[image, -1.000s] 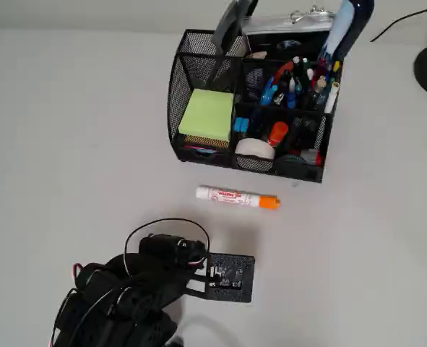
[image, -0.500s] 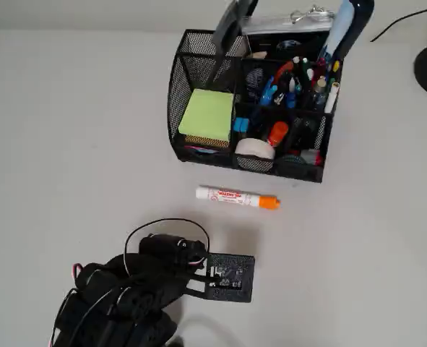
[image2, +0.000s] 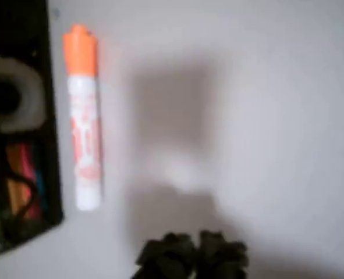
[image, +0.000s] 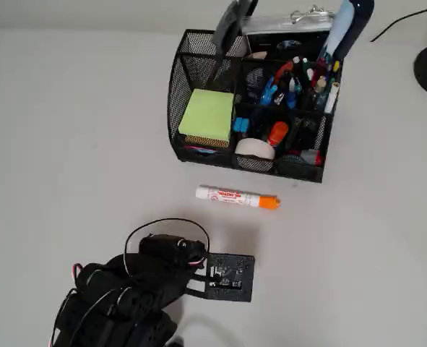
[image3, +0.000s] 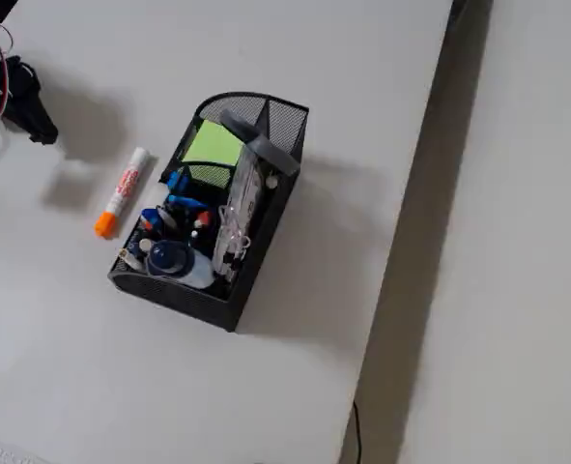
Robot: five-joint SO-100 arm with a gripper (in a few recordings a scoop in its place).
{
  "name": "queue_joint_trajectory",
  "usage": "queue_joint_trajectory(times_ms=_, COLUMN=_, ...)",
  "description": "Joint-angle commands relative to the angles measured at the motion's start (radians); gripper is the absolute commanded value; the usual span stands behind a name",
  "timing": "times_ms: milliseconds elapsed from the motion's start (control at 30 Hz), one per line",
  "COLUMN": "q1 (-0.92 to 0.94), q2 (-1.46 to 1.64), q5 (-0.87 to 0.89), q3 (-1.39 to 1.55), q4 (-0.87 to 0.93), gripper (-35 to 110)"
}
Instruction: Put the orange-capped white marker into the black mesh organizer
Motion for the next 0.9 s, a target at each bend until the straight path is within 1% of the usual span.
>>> queue_joint_trajectory(times_ms=0, q1=-0.012, q2=0.006, q5=-0.023, q3=-0.003, q4=-0.021, gripper=1)
queue_joint_trajectory(times_ms=300, q1=-0.018, q2=0.006, q5=-0.029, q3=-0.003, q4=-0.021, gripper=1)
queue_joint_trajectory(times_ms=433, q1=0.021, q2=0.006, q5=-0.029, q3=0.015, q4=-0.095, gripper=1)
queue_joint_trajectory(times_ms=500, q1=0.049, q2=0.006, q5=-0.06, q3=0.026, q4=-0.133, gripper=1)
queue_joint_trajectory(times_ms=633, q1=-0.014, q2=-0.009, q5=-0.054, q3=0.023, q4=-0.201, gripper=10)
queue_joint_trajectory(times_ms=700, q1=-0.035, q2=-0.103, q5=-0.035, q3=-0.005, q4=-0.267, gripper=13)
queue_joint_trajectory(times_ms=800, q1=-0.04, q2=-0.348, q5=-0.028, q3=-0.112, q4=-0.359, gripper=17)
queue_joint_trajectory(times_ms=867, q1=-0.04, q2=-0.494, q5=-0.029, q3=-0.186, q4=-0.405, gripper=23)
